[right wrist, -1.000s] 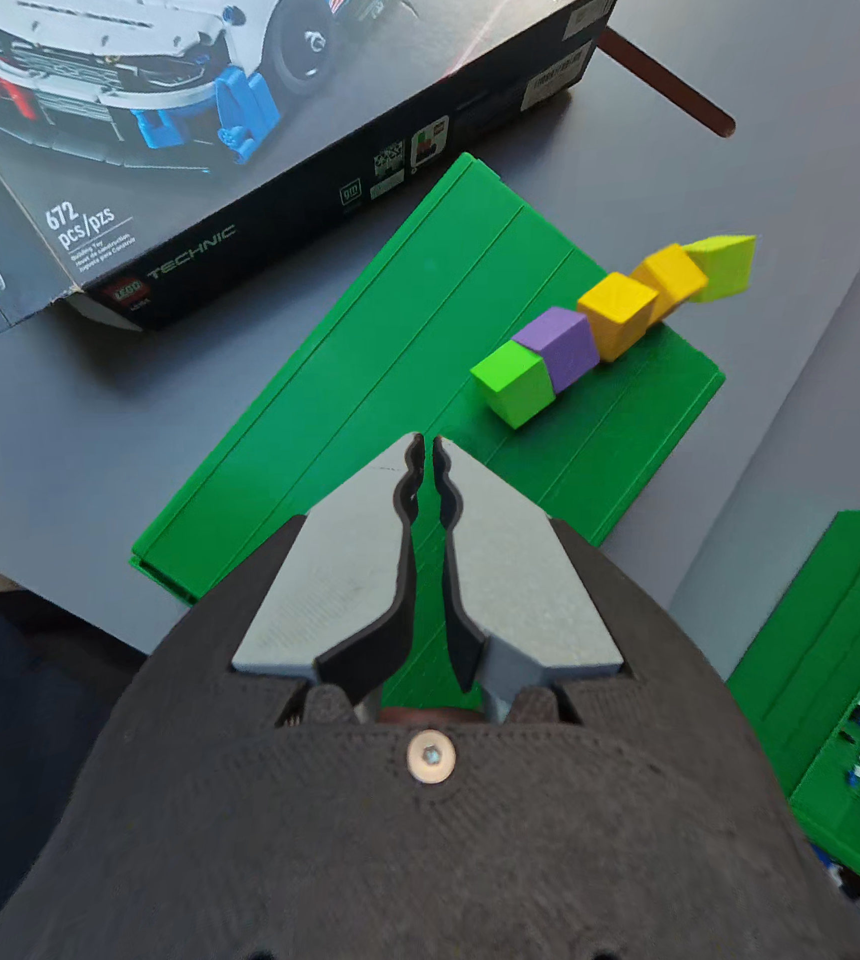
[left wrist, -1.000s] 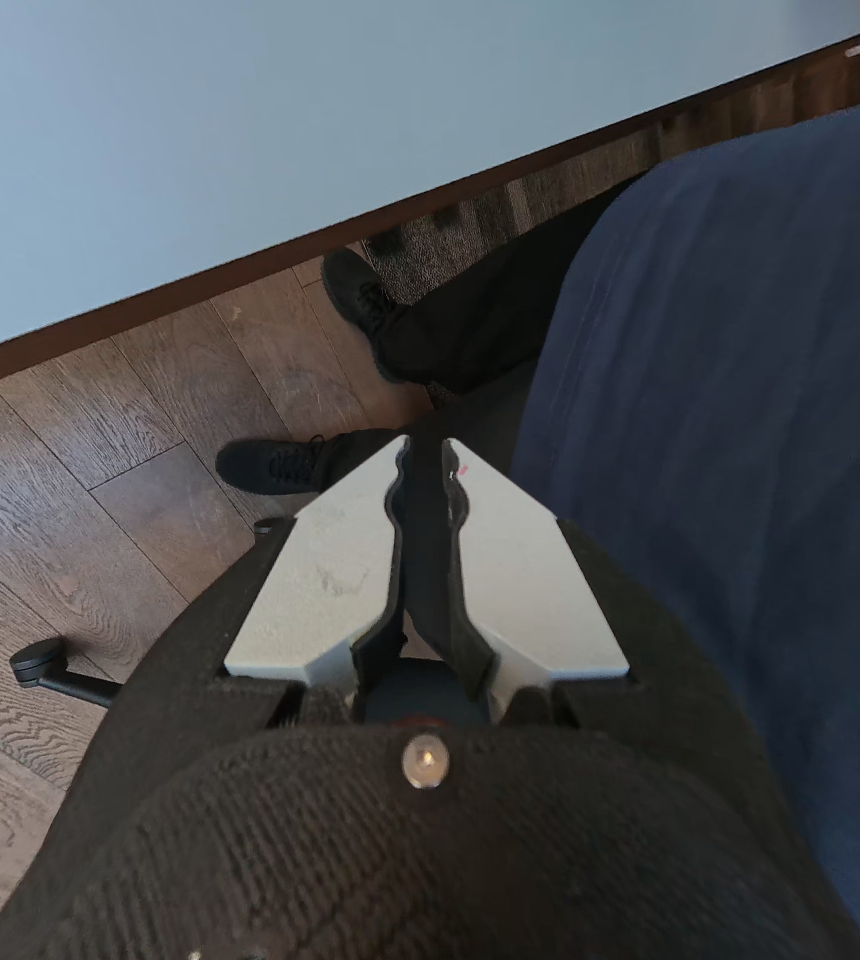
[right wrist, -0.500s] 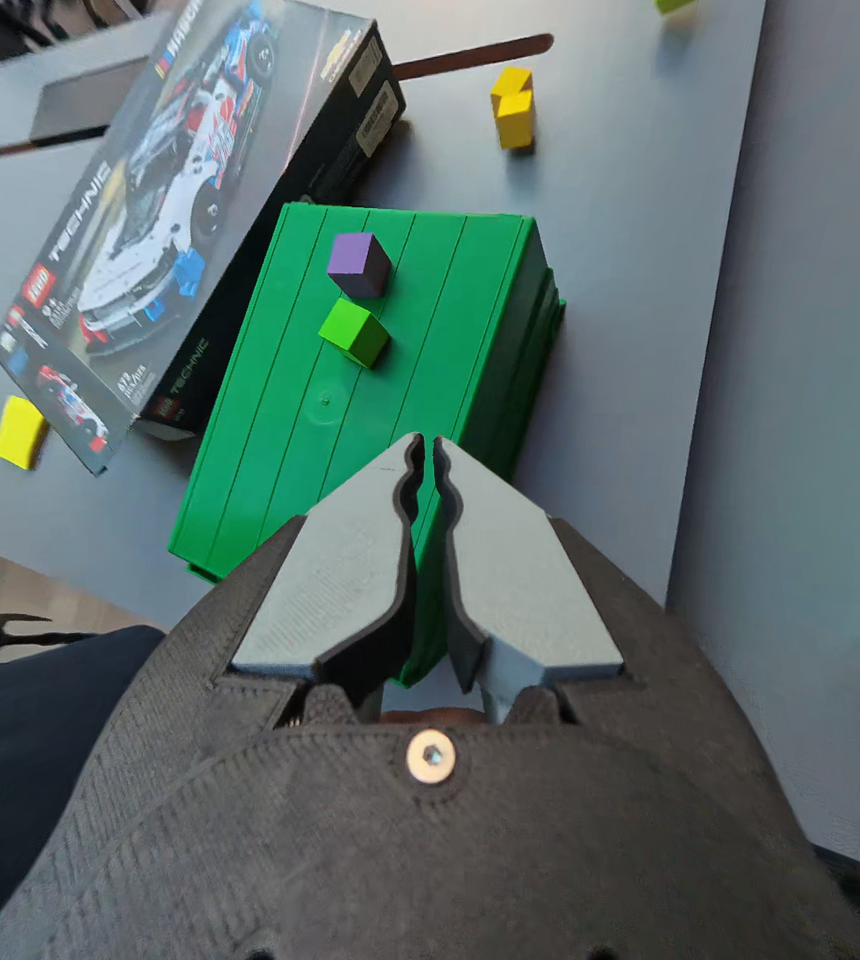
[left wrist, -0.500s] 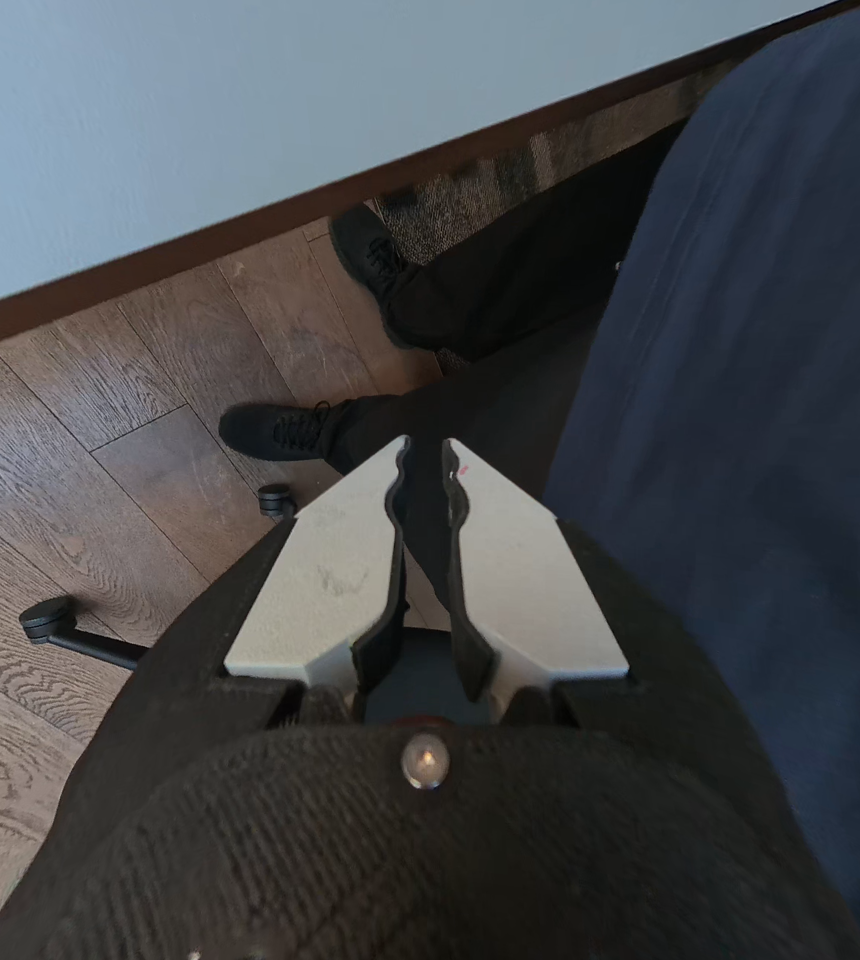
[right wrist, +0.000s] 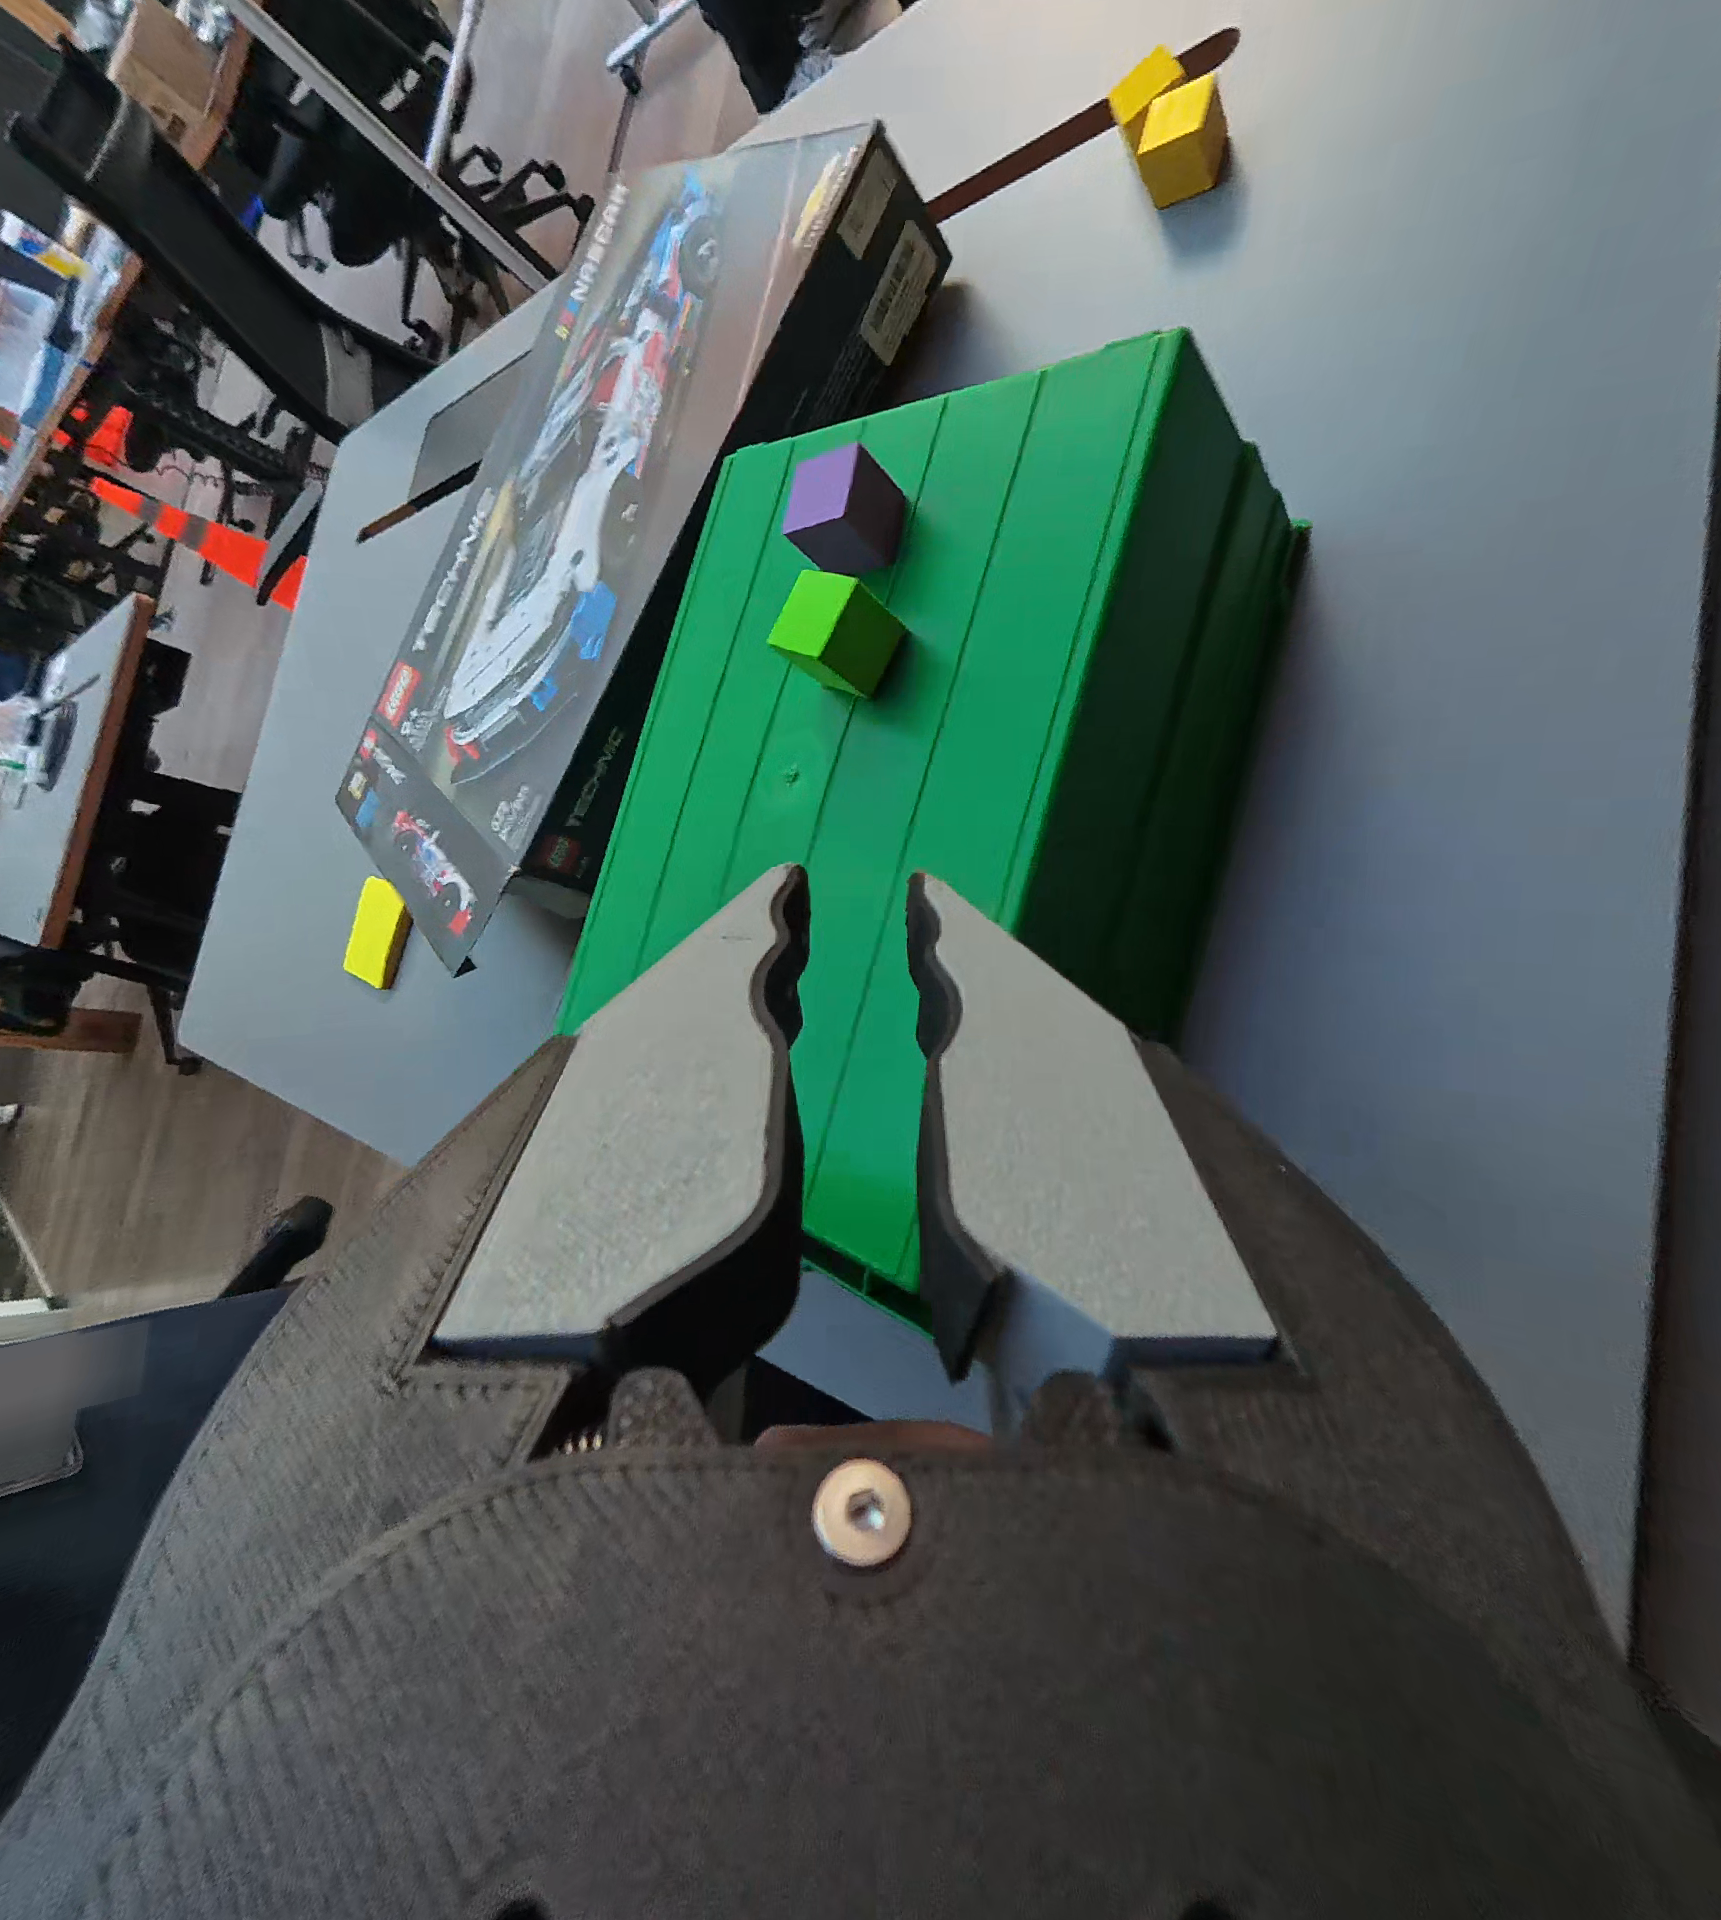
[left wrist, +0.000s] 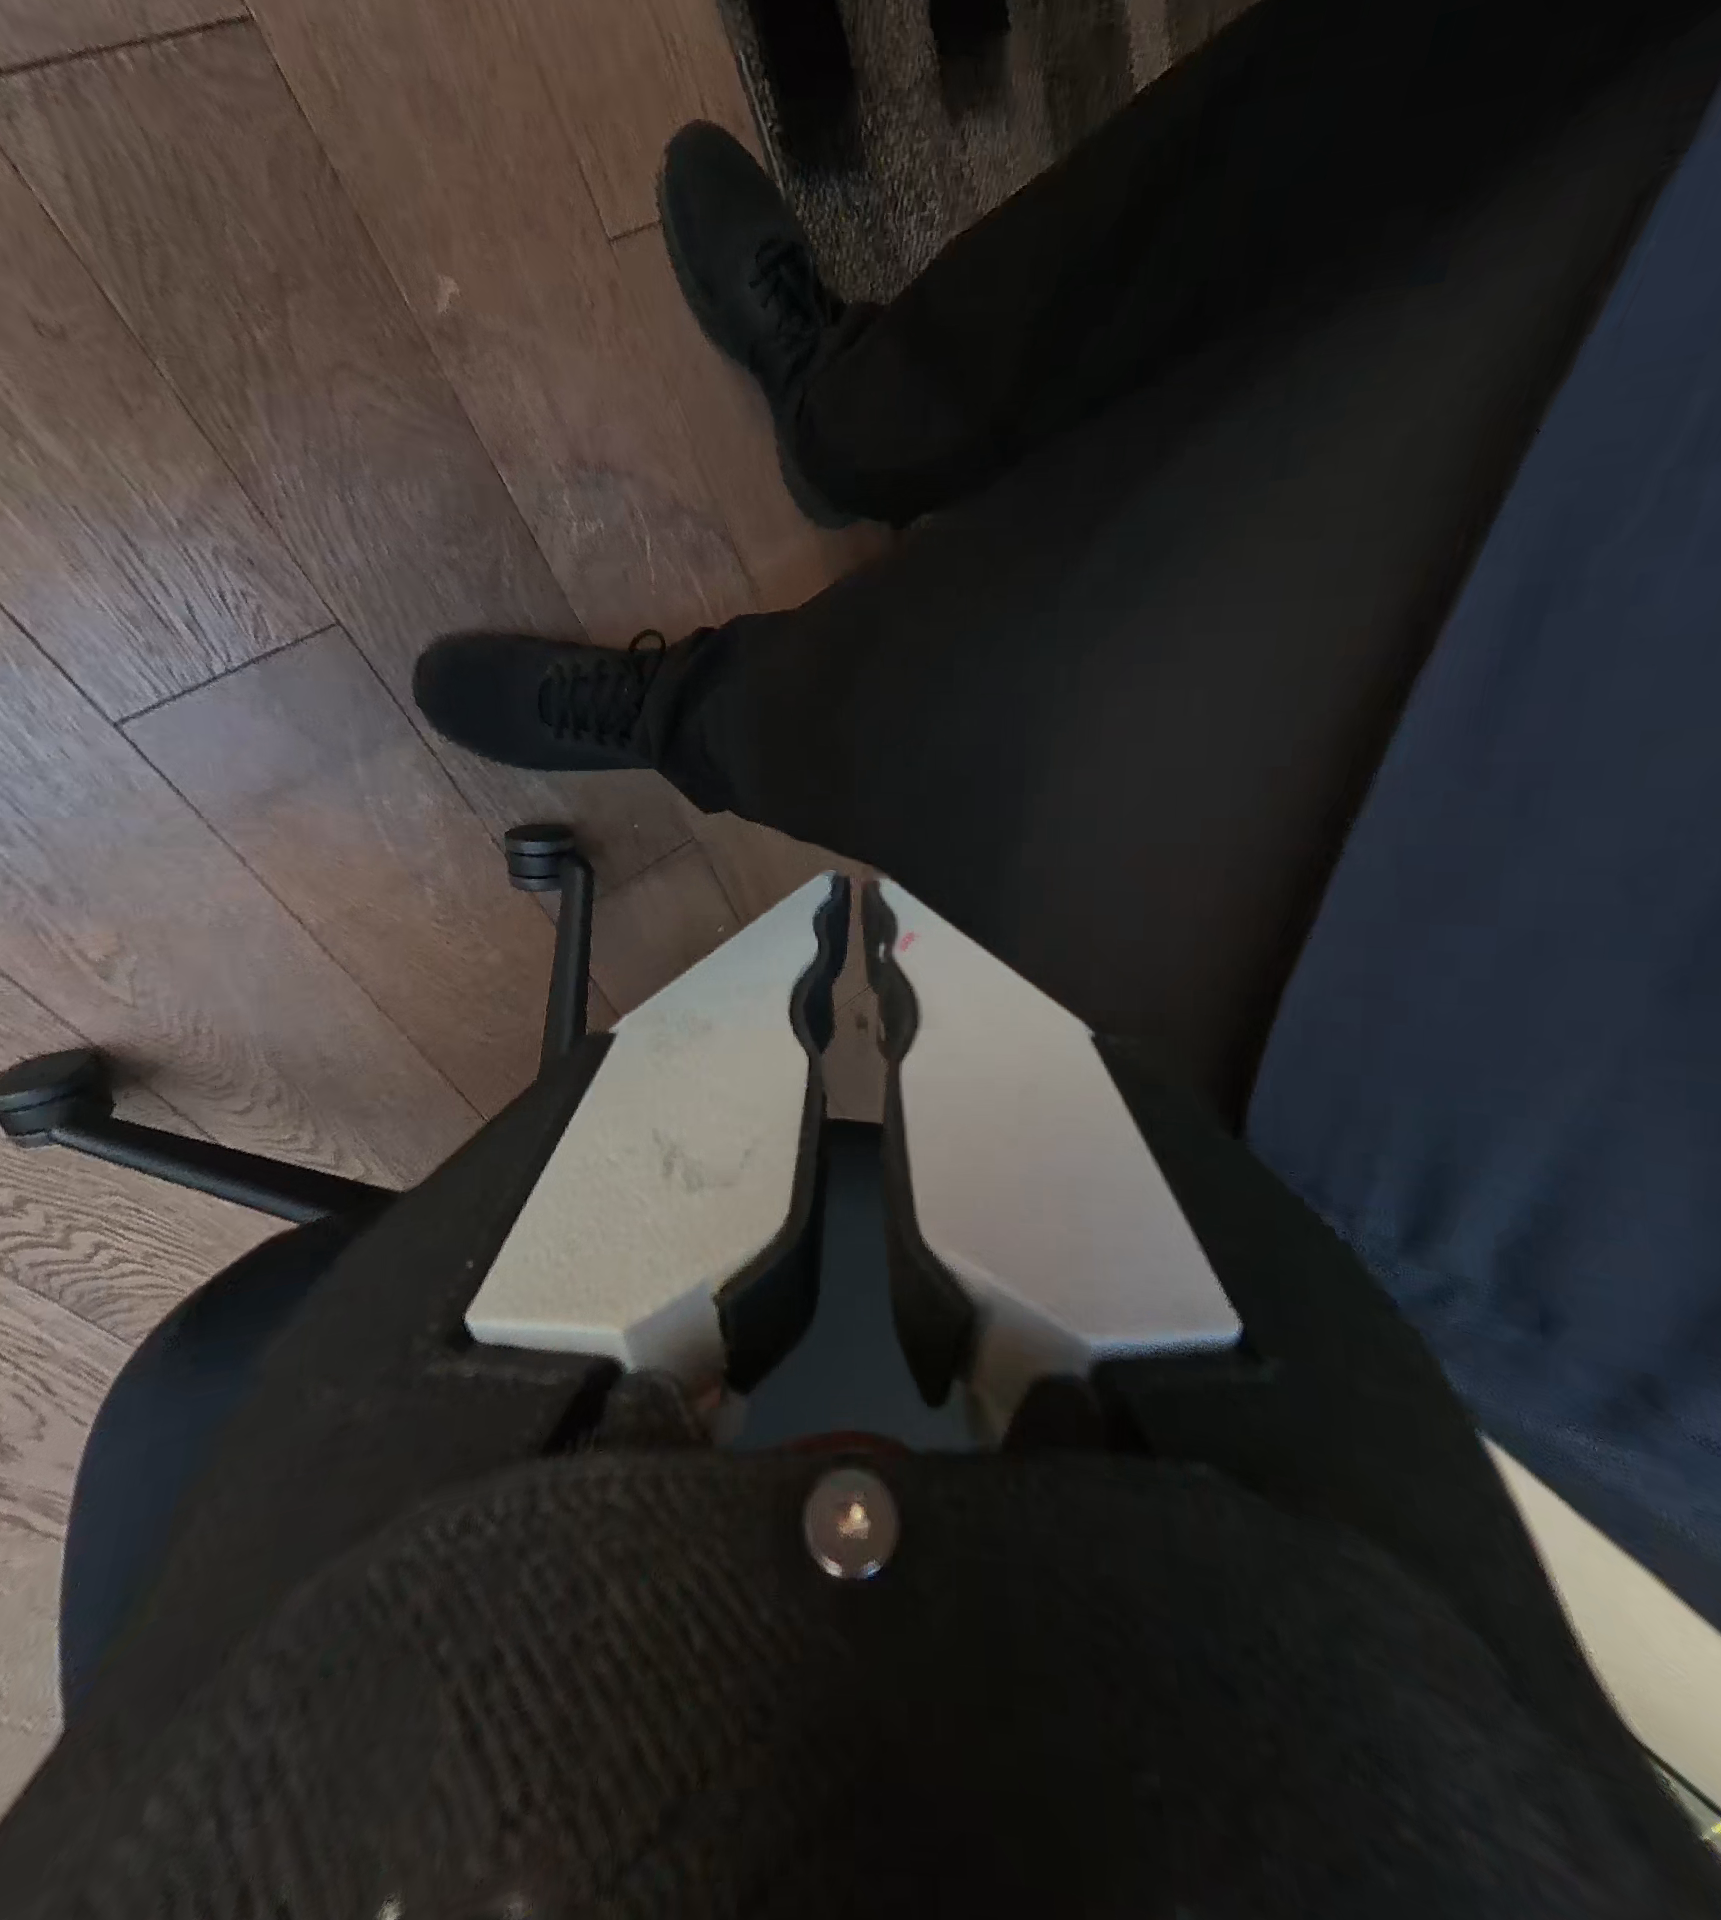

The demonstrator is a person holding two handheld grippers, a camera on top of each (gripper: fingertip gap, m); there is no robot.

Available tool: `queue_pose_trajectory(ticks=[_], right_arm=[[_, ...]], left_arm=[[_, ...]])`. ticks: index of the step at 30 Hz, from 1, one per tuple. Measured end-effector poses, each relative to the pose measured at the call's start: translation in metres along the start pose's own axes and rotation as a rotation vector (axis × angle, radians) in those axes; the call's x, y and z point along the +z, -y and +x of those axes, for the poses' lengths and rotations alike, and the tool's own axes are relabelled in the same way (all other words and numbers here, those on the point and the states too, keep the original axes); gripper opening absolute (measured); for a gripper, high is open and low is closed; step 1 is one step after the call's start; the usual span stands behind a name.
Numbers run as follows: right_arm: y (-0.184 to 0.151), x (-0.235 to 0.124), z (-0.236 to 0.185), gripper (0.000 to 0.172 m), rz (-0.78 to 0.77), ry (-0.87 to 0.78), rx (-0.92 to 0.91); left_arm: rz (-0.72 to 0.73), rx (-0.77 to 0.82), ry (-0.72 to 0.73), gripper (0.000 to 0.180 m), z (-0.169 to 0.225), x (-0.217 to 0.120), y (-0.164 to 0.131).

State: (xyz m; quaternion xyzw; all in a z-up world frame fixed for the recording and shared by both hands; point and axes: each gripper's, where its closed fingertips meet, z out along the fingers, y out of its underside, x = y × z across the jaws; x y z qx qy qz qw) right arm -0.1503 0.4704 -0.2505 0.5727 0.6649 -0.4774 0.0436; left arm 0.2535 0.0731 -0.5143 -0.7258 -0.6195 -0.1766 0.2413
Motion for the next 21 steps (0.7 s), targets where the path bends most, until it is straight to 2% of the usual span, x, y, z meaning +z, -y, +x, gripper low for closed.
queue_pose_trajectory(ticks=[3,7,8,9,10,11,15,18,21], right_arm=[[-0.008,0.001,-0.023,0.026,-0.004,0.112,-0.006],[-0.033,0.002,-0.022,0.03,-0.101,0.026,-0.144],[-0.039,0.001,-0.023,0.028,-0.131,0.006,-0.174],[-0.044,0.0,-0.024,0.02,-0.156,-0.01,-0.203],[-0.048,-0.001,-0.023,0.004,-0.173,-0.035,-0.234],[-0.05,-0.003,-0.022,0.0,-0.184,-0.069,-0.266],[-0.055,-0.005,-0.026,0.001,-0.215,-0.097,-0.372],[-0.048,0.001,-0.027,0.013,-0.264,-0.11,-0.48],[-0.027,0.018,-0.031,0.016,-0.271,-0.078,-0.574]], left_arm=[[-0.001,-0.06,0.045,0.0,-0.019,-0.001,-0.025],[-0.055,-0.172,0.099,0.0,-0.044,0.001,-0.06],[-0.074,-0.192,0.105,0.0,-0.048,0.002,-0.067],[-0.095,-0.209,0.108,0.0,-0.051,0.003,-0.073],[-0.114,-0.222,0.105,0.0,-0.053,0.003,-0.077],[-0.13,-0.228,0.098,0.0,-0.054,0.004,-0.079],[-0.169,-0.188,0.093,0.0,-0.057,0.003,-0.066],[-0.155,-0.166,0.107,0.0,-0.054,-0.002,-0.038],[-0.1,-0.151,0.132,0.0,-0.046,-0.01,-0.009]])
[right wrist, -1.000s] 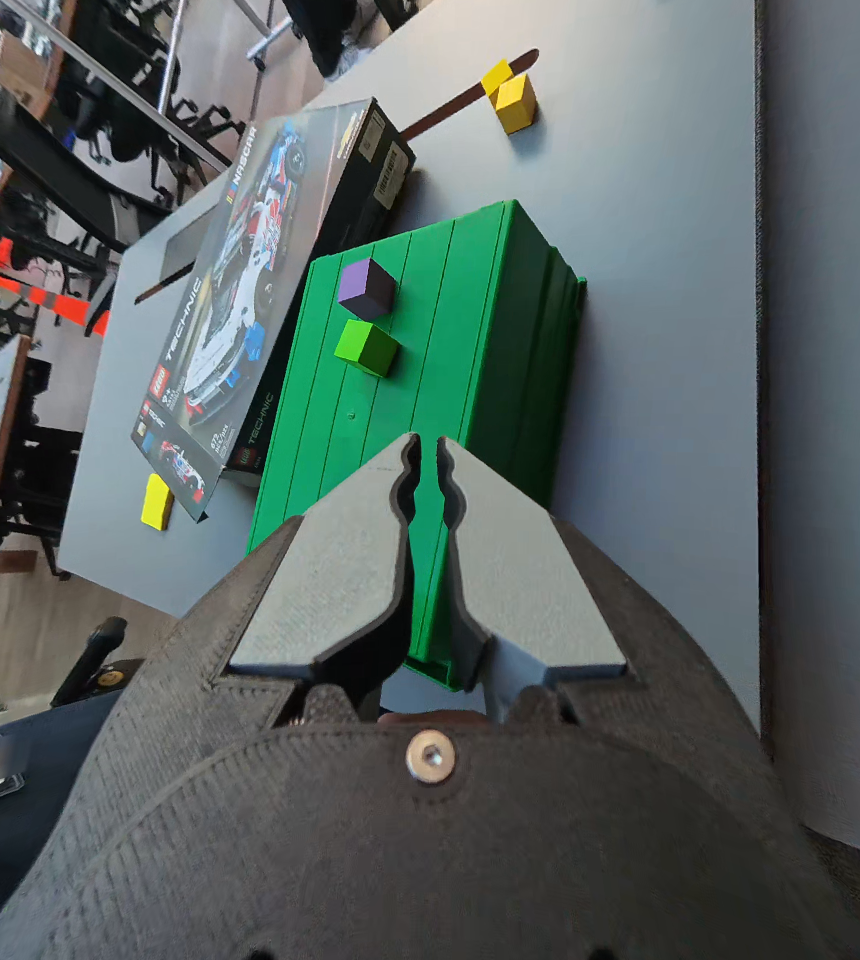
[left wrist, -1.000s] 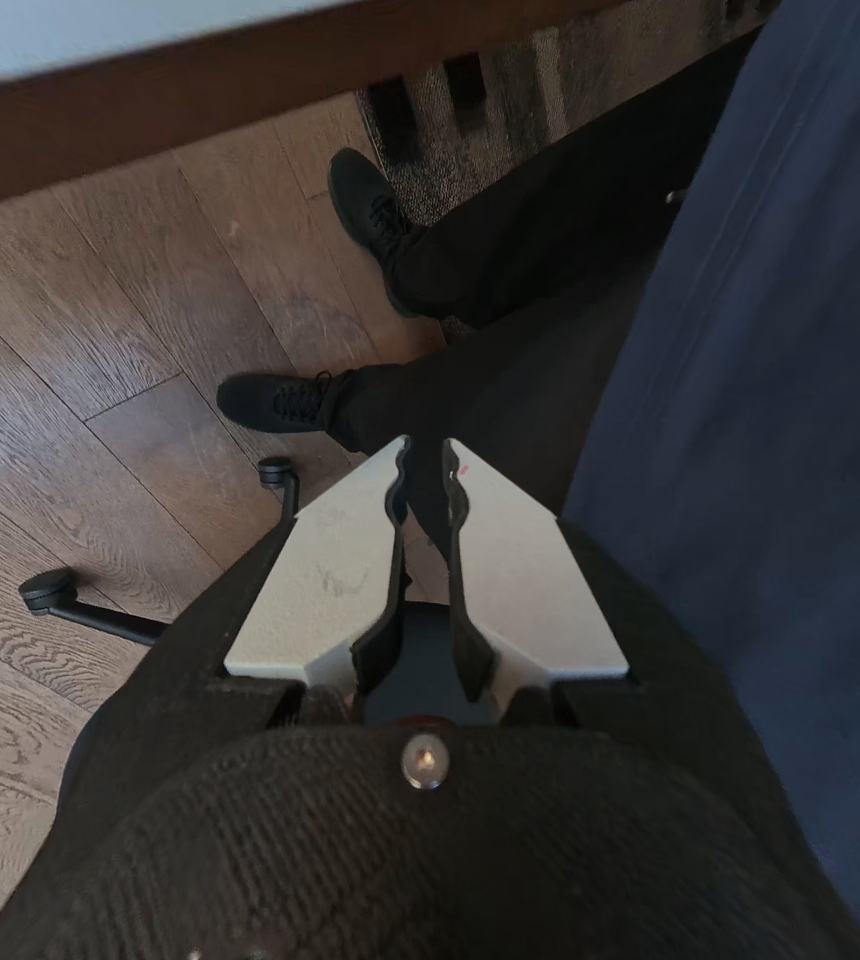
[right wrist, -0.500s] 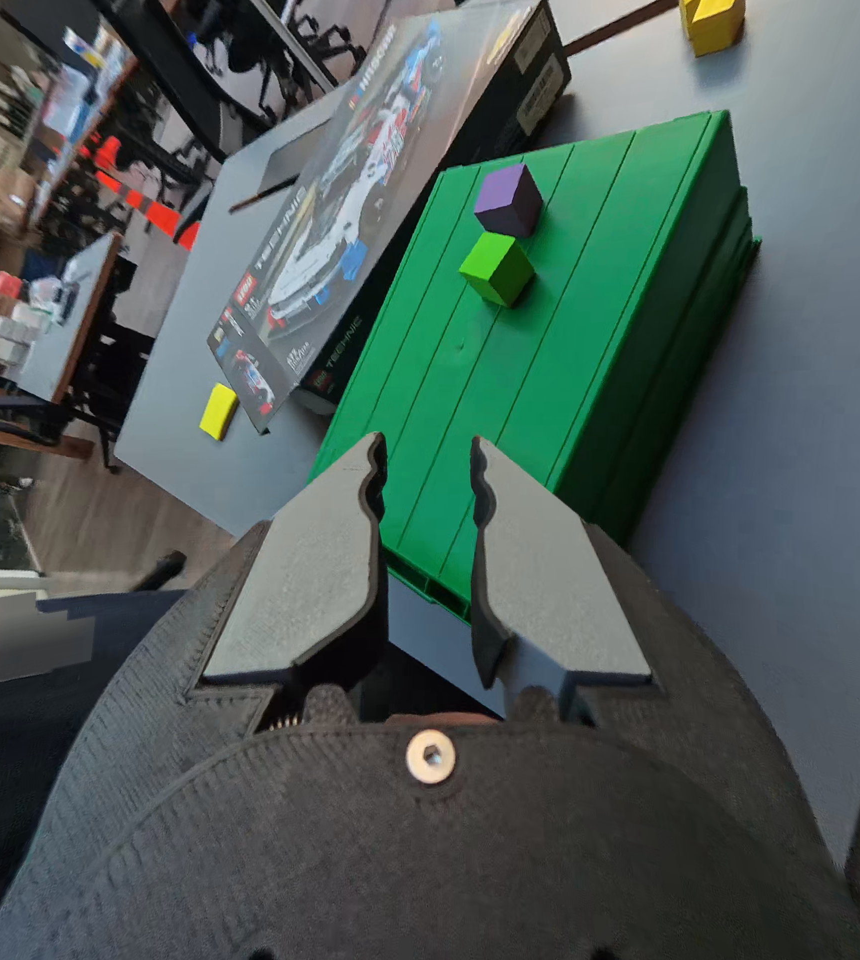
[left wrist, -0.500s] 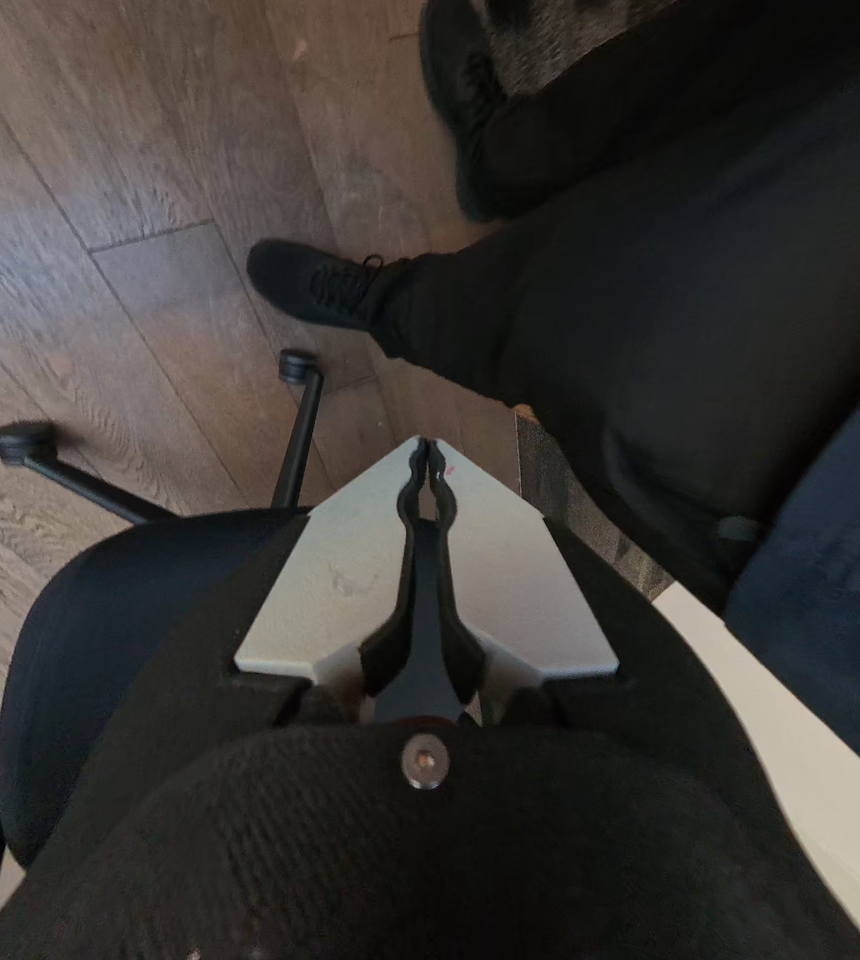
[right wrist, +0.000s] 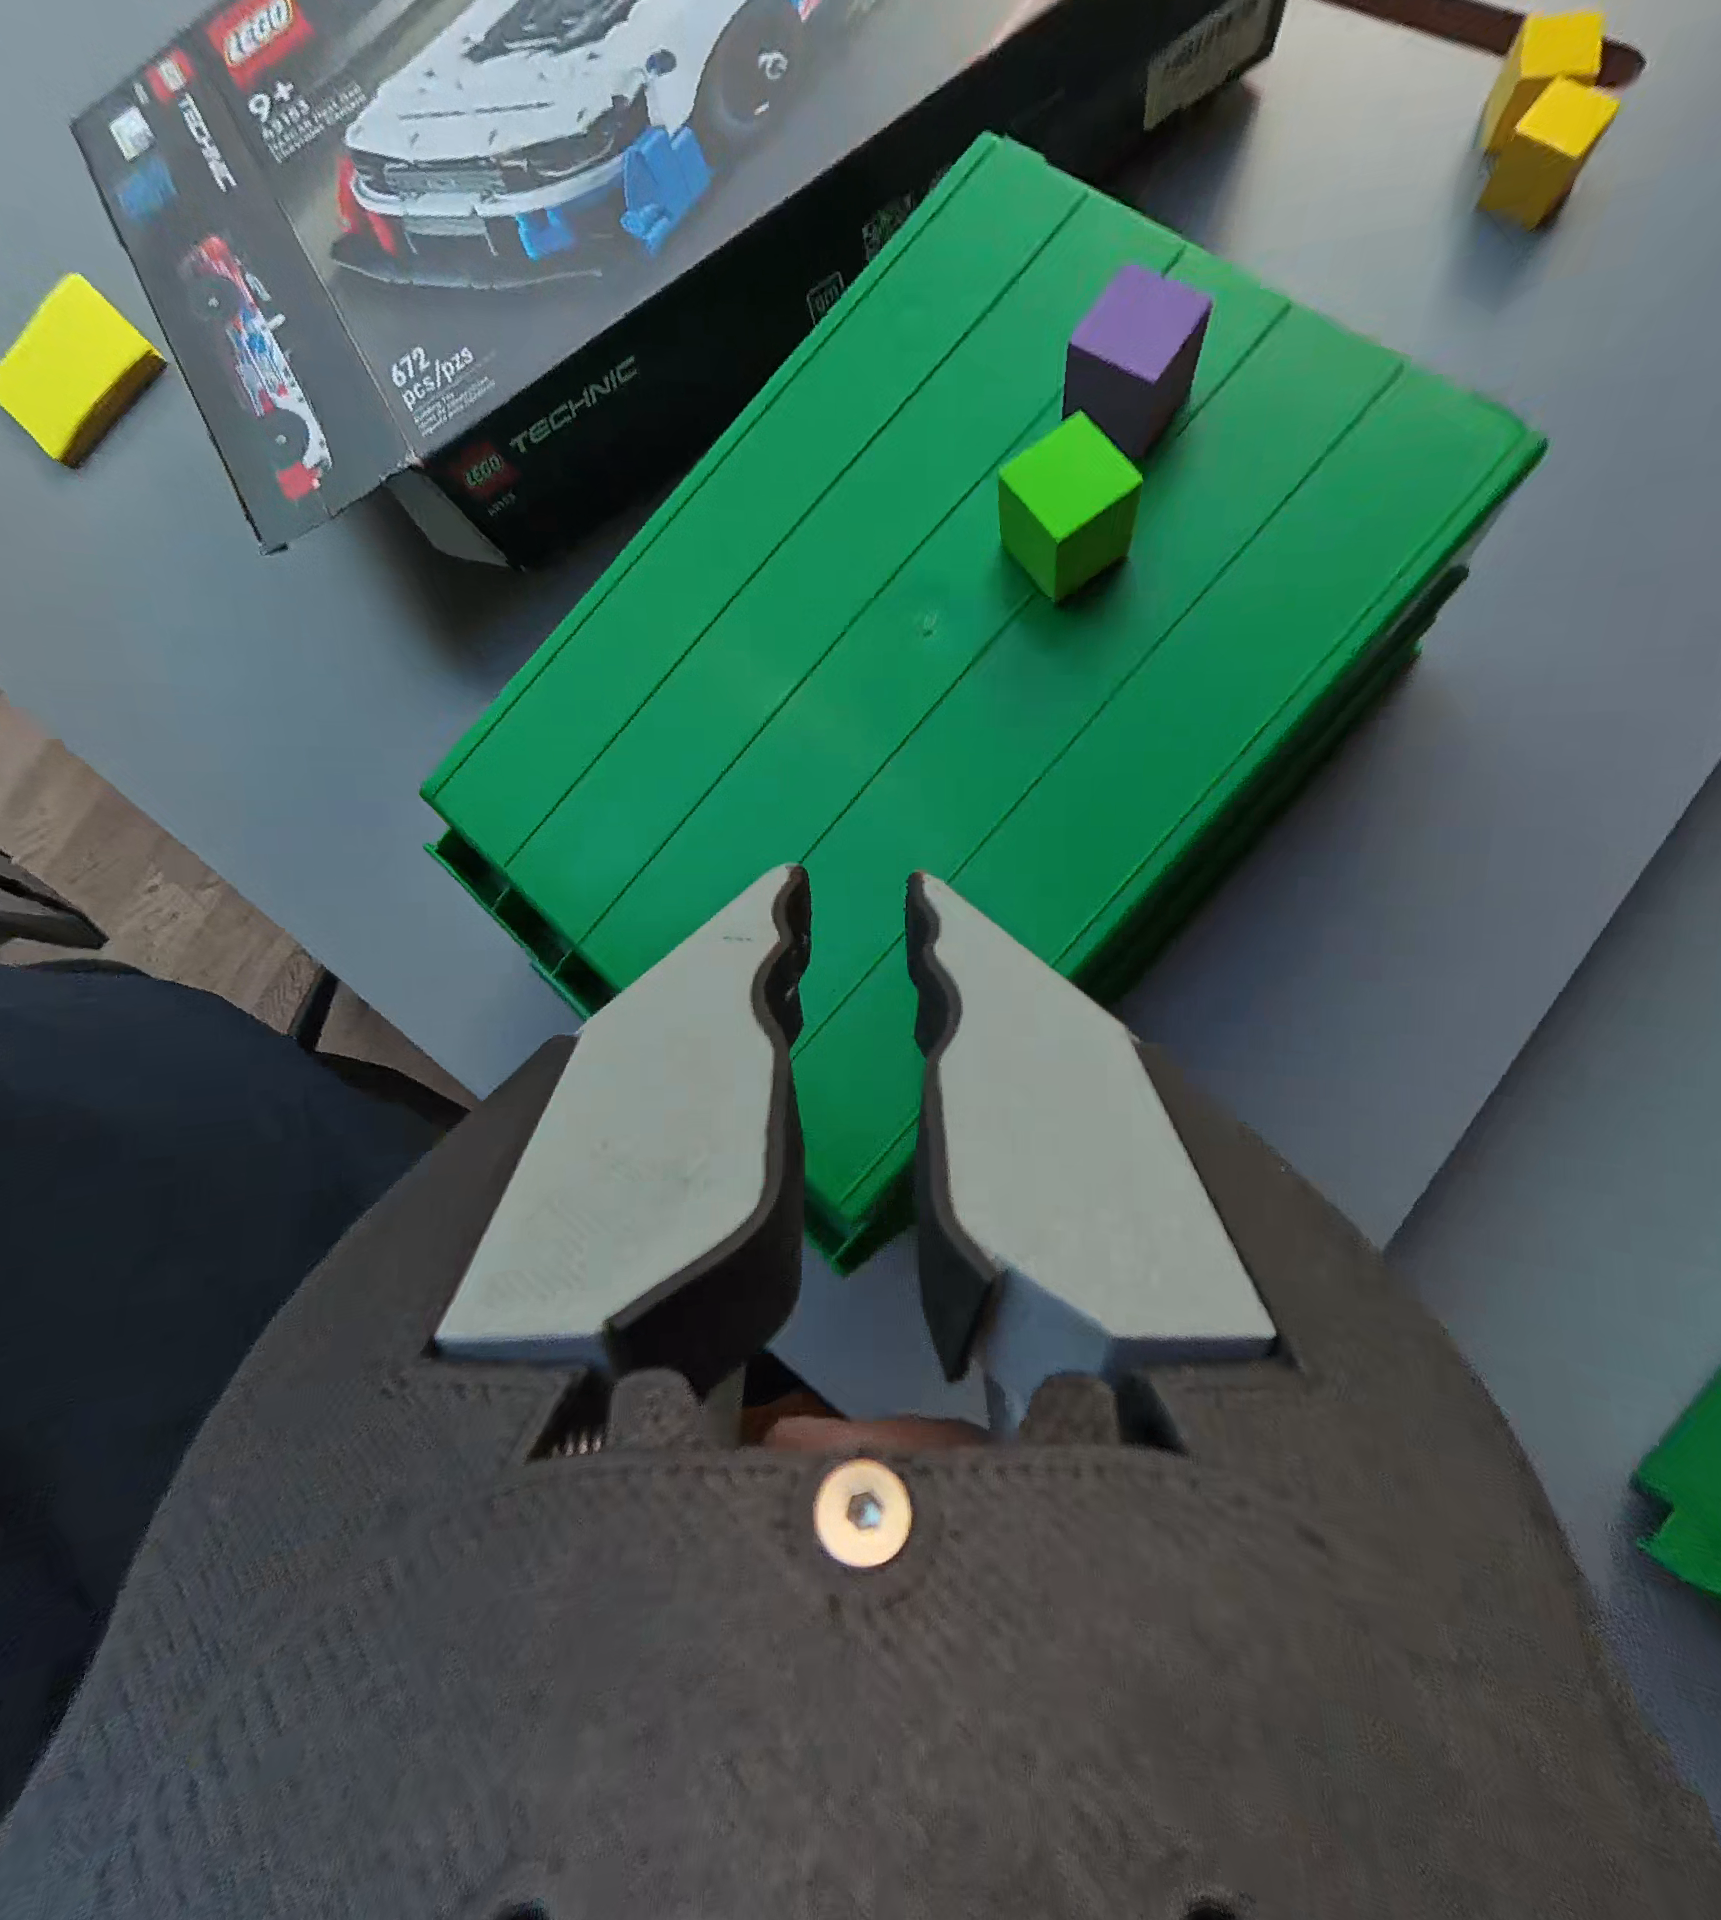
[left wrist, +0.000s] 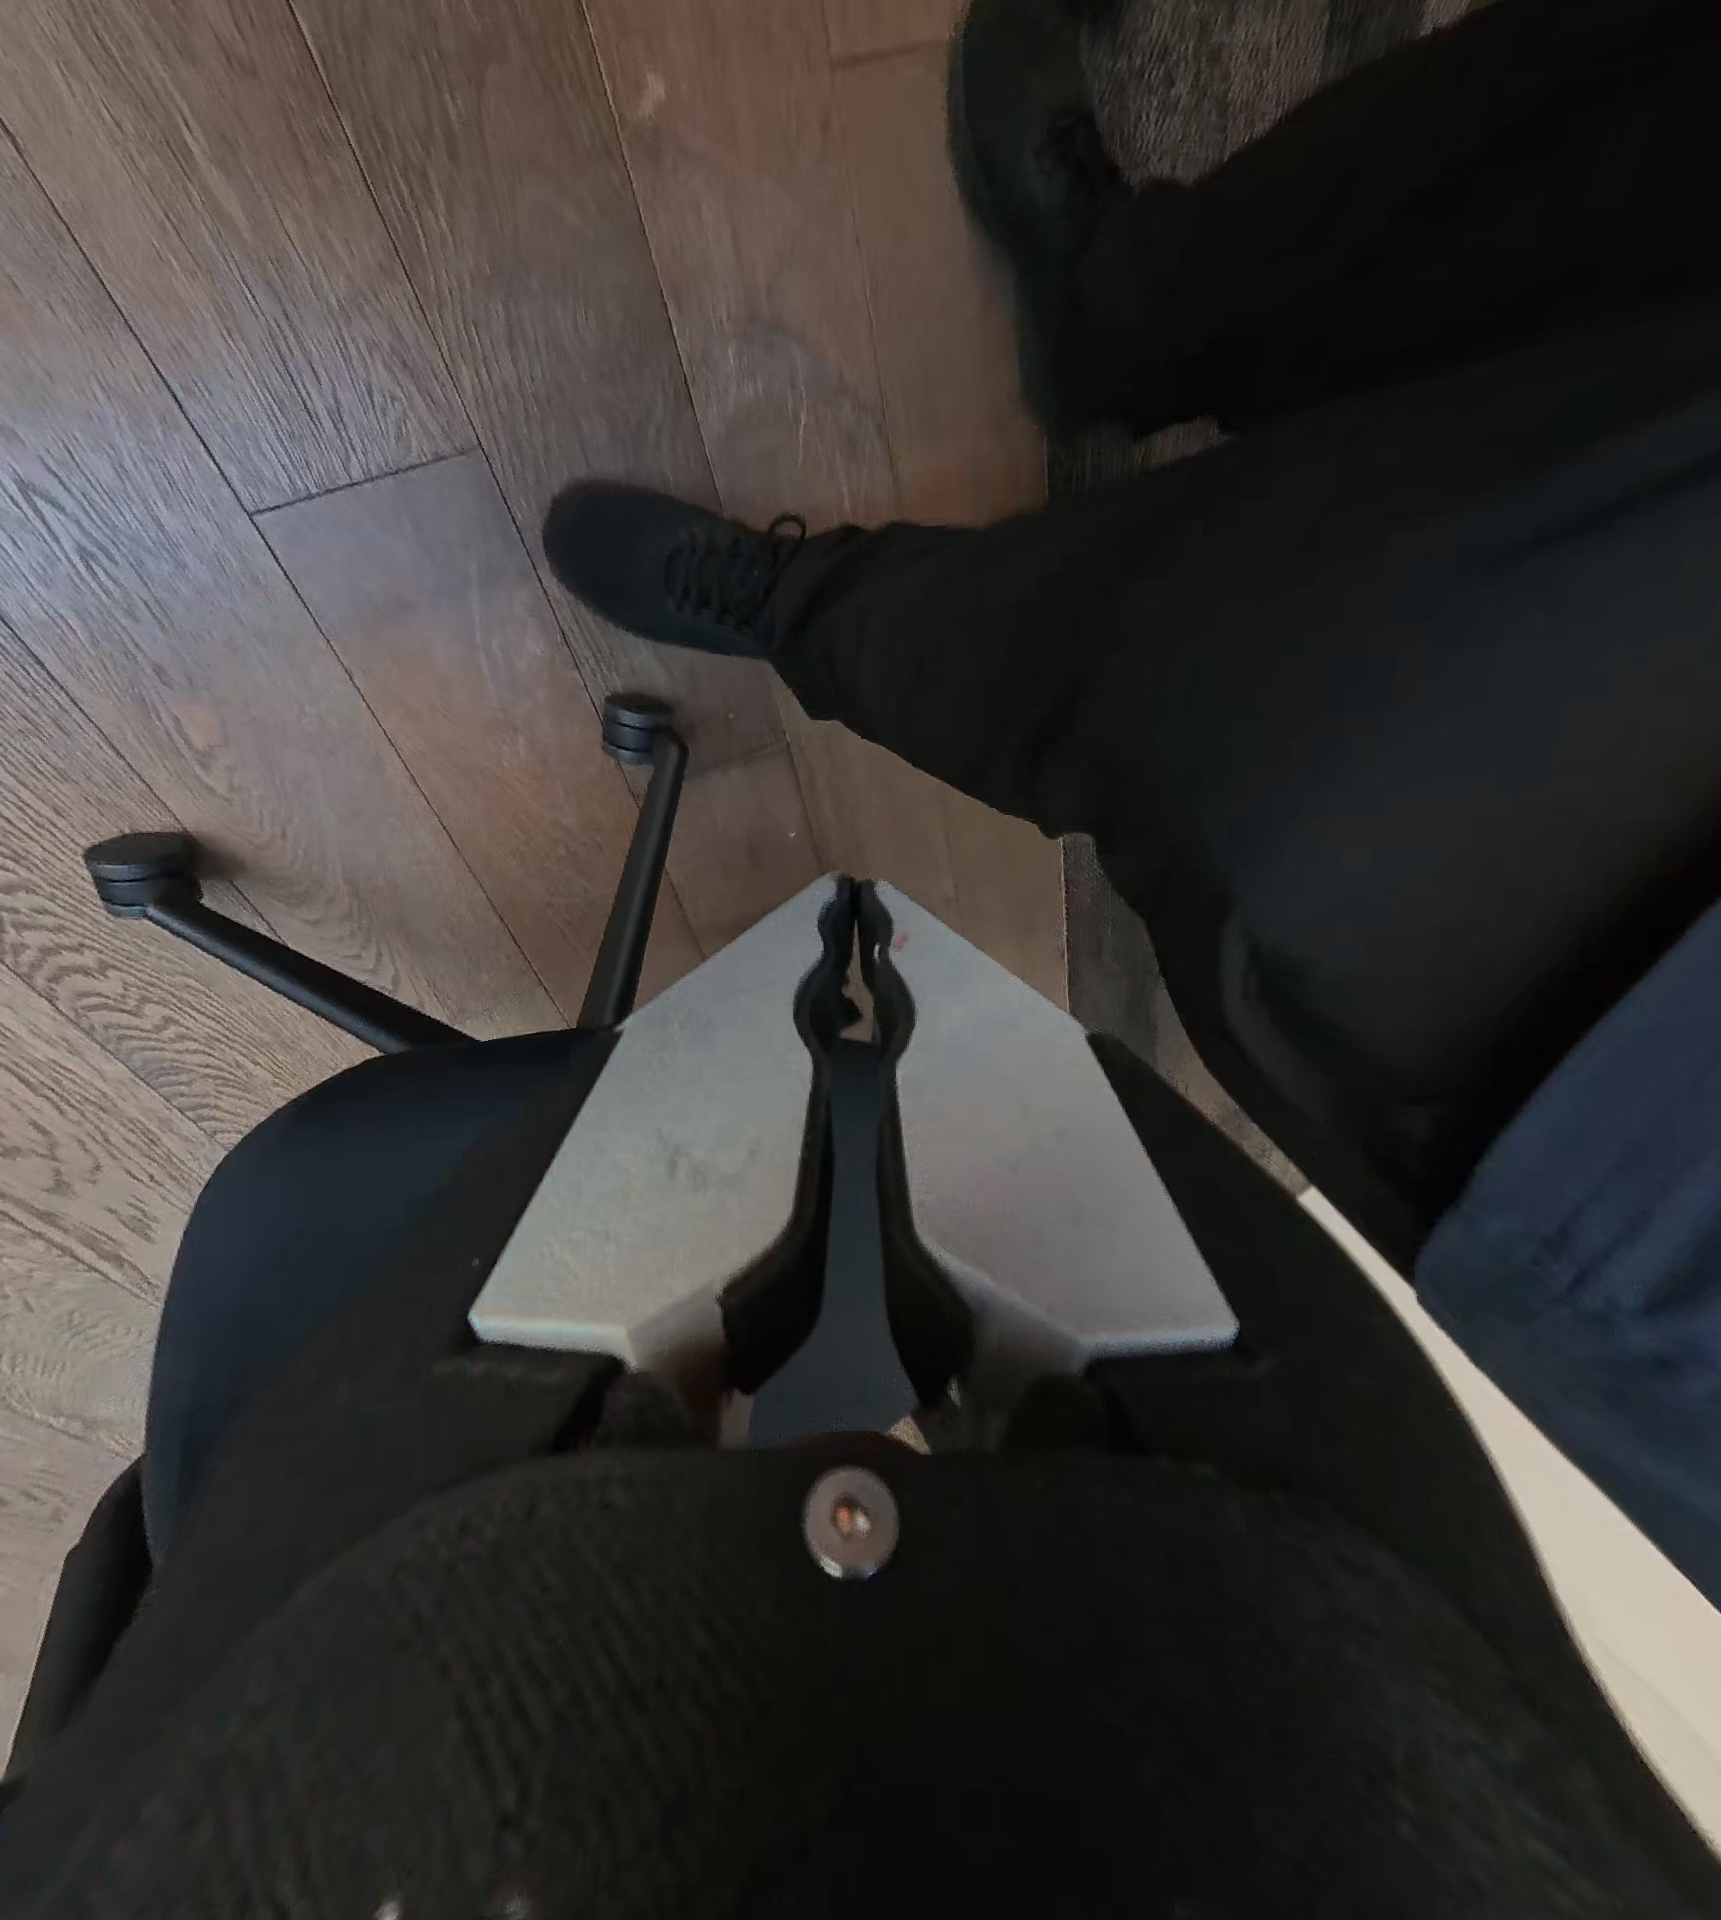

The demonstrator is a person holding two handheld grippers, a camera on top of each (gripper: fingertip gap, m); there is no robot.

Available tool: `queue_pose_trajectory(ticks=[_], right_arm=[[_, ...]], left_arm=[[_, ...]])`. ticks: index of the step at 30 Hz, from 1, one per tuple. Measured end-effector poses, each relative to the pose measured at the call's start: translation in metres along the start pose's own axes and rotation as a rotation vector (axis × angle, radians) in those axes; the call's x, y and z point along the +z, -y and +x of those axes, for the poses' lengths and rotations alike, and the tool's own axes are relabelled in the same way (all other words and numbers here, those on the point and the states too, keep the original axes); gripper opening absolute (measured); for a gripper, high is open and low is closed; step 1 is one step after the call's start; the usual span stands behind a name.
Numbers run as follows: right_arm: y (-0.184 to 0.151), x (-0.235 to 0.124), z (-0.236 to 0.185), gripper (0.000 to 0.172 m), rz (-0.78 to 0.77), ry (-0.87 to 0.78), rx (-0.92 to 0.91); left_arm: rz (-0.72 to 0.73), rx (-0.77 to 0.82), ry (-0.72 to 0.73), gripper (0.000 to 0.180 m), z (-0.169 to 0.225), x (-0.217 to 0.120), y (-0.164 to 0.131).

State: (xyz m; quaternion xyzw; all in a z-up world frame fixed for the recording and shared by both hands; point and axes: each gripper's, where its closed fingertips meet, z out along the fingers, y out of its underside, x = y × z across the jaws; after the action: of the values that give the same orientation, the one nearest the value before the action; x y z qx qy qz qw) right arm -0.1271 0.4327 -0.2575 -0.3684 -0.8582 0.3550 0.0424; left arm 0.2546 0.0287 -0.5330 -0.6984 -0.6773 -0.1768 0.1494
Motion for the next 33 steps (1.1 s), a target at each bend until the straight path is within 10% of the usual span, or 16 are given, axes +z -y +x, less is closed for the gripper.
queue_pose_trajectory(ticks=[13,19,21,23,33], right_arm=[[0.054,0.031,0.102,0.013,0.133,0.051,-0.213],[0.065,0.038,0.141,0.0,0.205,0.035,-0.226],[0.074,0.035,0.151,0.0,0.251,-0.021,-0.205],[0.083,0.028,0.162,0.0,0.321,-0.099,-0.16],[0.084,-0.02,0.163,0.016,0.375,-0.243,0.02]], left_arm=[[-0.056,-0.261,0.488,0.0,0.053,-0.032,-0.069],[0.456,-0.527,0.718,0.008,0.075,-0.094,-0.013],[0.507,-0.639,0.78,0.04,0.073,-0.1,-0.013],[0.484,-0.741,0.835,0.036,0.064,-0.093,-0.026],[0.466,-0.841,0.282,0.067,0.067,-0.003,-0.068]])
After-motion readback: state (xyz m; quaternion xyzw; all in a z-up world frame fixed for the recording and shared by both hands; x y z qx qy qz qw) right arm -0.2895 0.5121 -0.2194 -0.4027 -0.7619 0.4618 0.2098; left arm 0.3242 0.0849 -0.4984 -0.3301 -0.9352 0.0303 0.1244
